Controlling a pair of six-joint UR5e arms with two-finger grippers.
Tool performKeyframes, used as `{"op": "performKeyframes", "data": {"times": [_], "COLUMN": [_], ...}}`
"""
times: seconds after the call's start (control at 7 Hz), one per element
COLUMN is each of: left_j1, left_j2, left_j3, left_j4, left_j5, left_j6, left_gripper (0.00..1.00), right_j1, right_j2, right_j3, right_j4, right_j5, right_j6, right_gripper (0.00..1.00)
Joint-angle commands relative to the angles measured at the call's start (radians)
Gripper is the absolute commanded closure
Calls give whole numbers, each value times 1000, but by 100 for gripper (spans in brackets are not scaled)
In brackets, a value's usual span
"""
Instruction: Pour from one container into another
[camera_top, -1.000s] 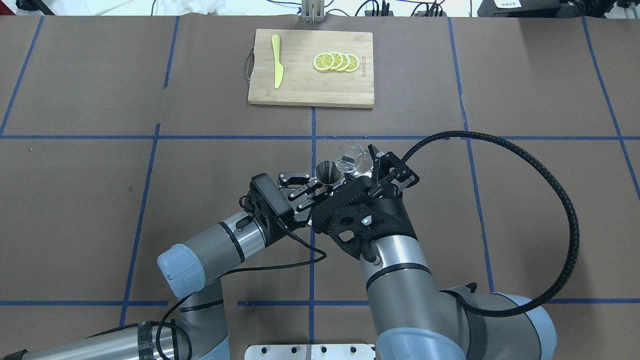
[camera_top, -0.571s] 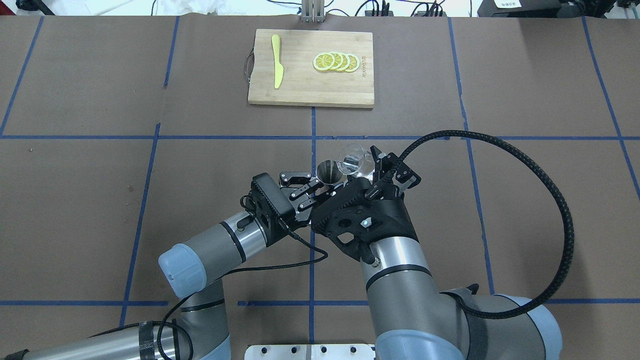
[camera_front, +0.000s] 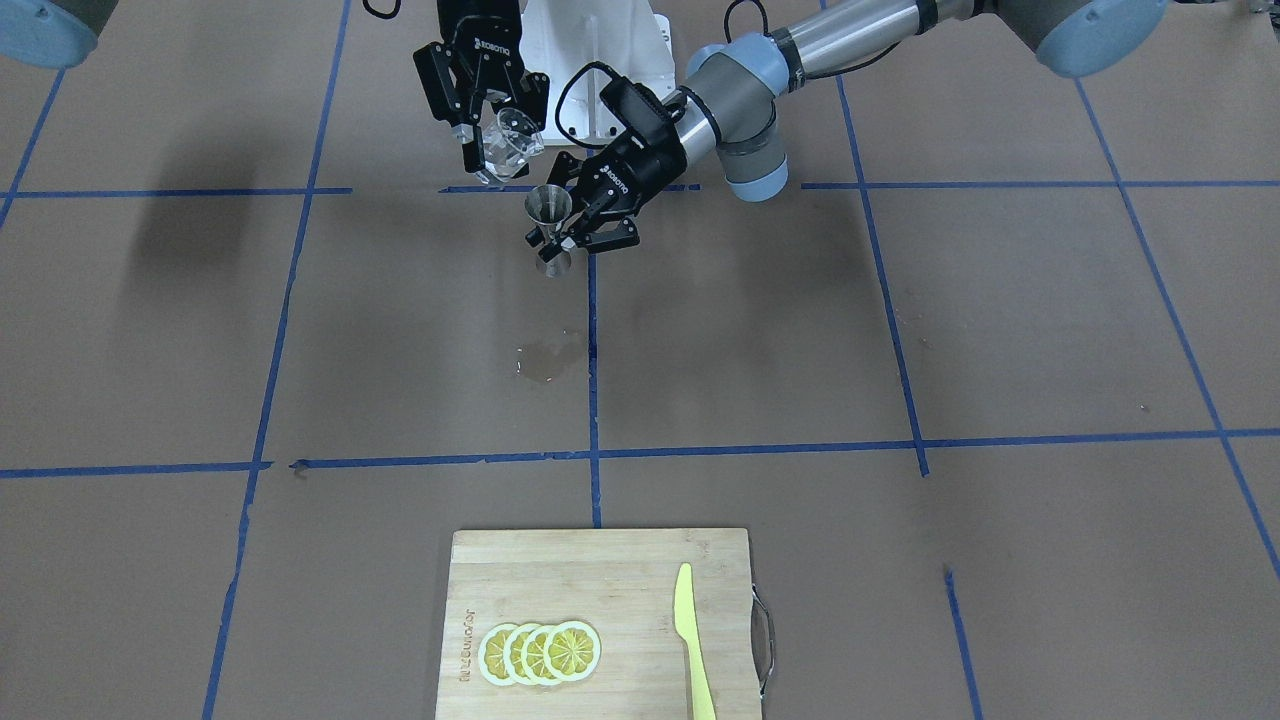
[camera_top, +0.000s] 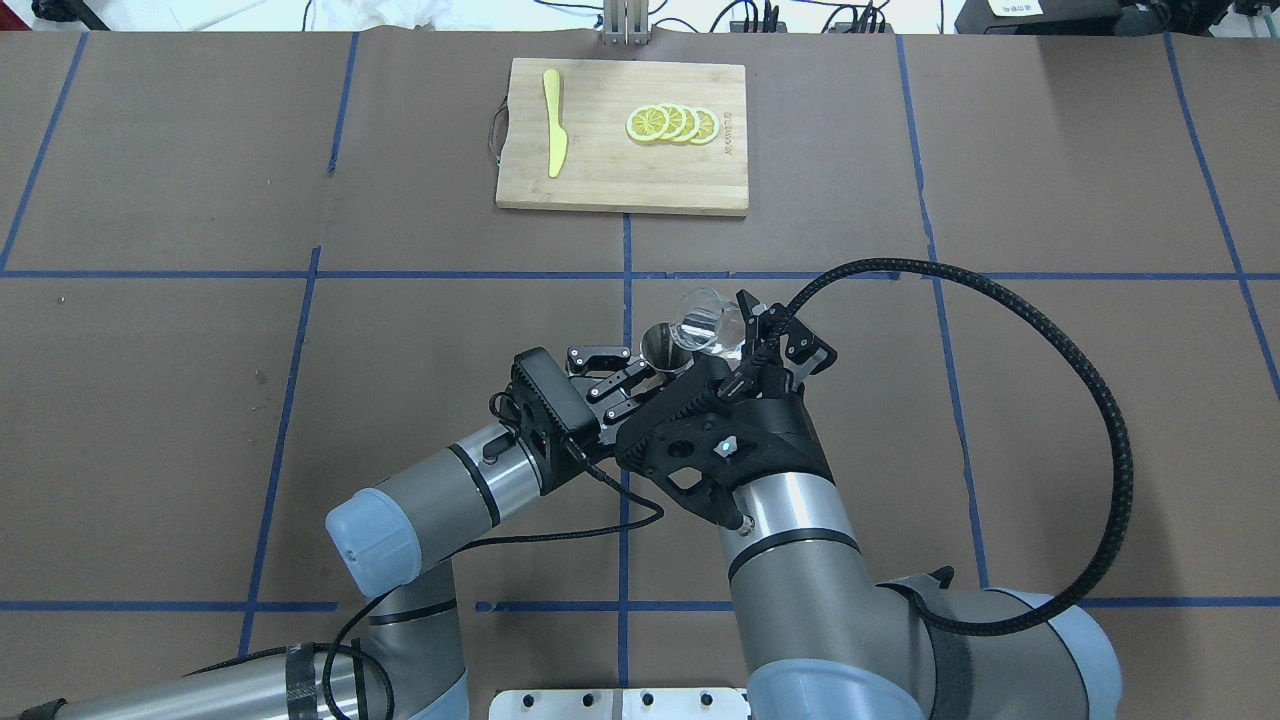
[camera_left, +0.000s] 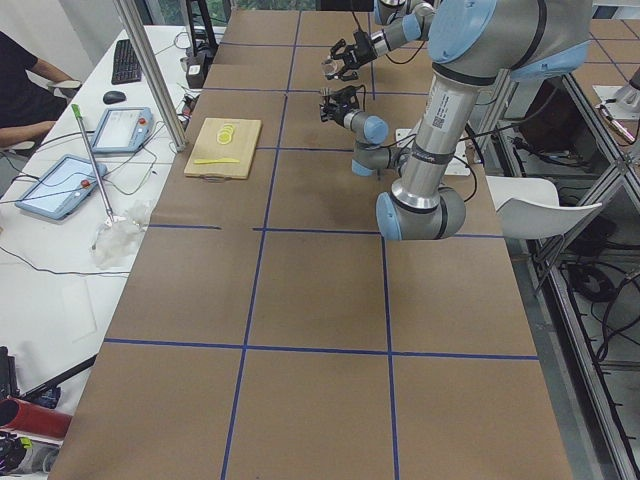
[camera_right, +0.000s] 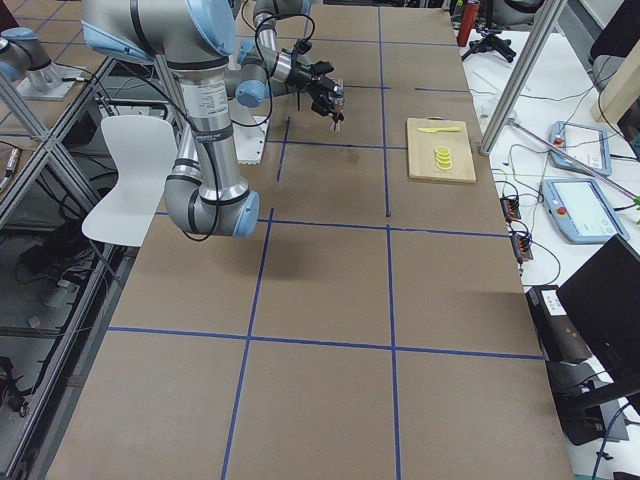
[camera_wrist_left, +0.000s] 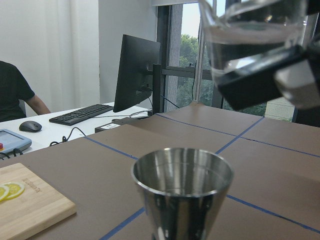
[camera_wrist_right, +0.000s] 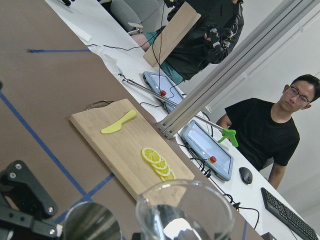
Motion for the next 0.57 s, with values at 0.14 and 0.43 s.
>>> {"op": "performKeyframes", "data": {"times": [0.14,0.43], "left_j1": [2,2], "left_j2": [-13,-13], "left_j3": [2,2], "left_j4": [0,0], "left_j5": [1,1], "left_j6": [0,0], "left_gripper": [100,100], "right_j1": [0,2], "right_j2": [2,21], "right_j3": [0,1], "right_j4": [-12,-70], "right_j5": [0,0], "right_j6": [-40,-49], "right_gripper": [100,100]}}
